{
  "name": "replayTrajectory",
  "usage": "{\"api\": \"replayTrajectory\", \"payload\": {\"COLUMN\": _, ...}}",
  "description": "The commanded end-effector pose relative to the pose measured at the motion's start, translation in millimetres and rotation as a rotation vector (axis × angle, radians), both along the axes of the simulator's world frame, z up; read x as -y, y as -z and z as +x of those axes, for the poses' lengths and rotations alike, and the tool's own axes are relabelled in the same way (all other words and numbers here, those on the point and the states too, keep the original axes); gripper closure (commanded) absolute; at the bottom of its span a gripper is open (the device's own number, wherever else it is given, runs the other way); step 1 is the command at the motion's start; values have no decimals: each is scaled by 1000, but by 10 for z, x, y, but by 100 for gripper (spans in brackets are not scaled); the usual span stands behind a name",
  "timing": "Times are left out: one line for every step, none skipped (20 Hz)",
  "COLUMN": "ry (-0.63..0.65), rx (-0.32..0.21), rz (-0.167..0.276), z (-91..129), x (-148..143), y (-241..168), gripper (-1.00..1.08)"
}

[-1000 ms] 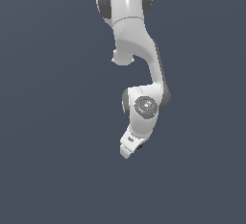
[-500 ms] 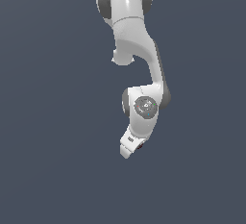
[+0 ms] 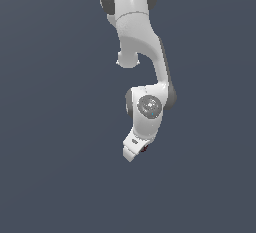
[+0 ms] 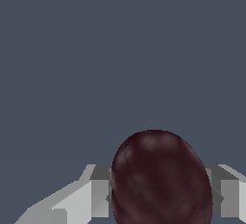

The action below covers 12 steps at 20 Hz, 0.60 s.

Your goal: Pick up the object and move it to a goal position.

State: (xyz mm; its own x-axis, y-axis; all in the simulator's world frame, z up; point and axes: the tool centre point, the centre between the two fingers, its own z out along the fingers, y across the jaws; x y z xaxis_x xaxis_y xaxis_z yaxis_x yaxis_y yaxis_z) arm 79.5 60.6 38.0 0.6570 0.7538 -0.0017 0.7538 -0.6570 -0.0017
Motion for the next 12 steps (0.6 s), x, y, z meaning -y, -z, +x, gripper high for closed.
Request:
{"api": "replayTrajectory", "payload": {"ry": 0, "rx": 2, "rz": 0, "z": -47, "x": 37, "y": -72, "gripper": 108}}
{"api": "replayTrajectory", "payload": {"ry": 0, "rx": 2, "rz": 0, "z": -74, "x": 54, "y": -104, "gripper": 108}}
{"api": "replayTrajectory", "payload": {"ry": 0, "rx": 2, "rz": -1, "z": -103, "x": 74, "y": -138, "gripper": 108}}
{"api": "replayTrajectory", "payload": {"ry": 0, "rx": 2, "rz": -1, "z": -135, "x": 95, "y": -177, "gripper": 108}}
{"api": "replayTrajectory", "payload": {"ry": 0, "rx": 2, "rz": -1, "z": -169, "x": 118, "y": -219, "gripper": 108}}
{"api": "replayTrajectory", "payload": {"ry": 0, "rx": 2, "rz": -1, "z": -207, "x": 143, "y": -264, "gripper": 108}}
{"api": "replayTrajectory", "payload": {"ry": 0, "rx": 2, "rz": -1, "z": -247, "x": 170, "y": -313, "gripper": 108}}
{"api": "replayTrajectory", "payload": {"ry": 0, "rx": 2, "rz": -1, "z": -291, "x": 199, "y": -365, "gripper": 108}}
{"api": "replayTrajectory", "payload": {"ry": 0, "rx": 2, "rz": -1, "z": -337, "x": 231, "y": -421, "gripper": 108}}
{"api": "replayTrajectory", "payload": {"ry": 0, "rx": 2, "rz": -1, "z": -387, "x": 264, "y": -481, "gripper": 108}}
{"api": "replayTrajectory", "payload": {"ry": 0, "rx": 2, "rz": -1, "z": -438, "x": 298, "y": -543, "gripper": 108}}
{"api": "replayTrajectory", "payload": {"ry": 0, "rx": 2, "rz": -1, "z": -490, "x": 333, "y": -607, "gripper": 108}}
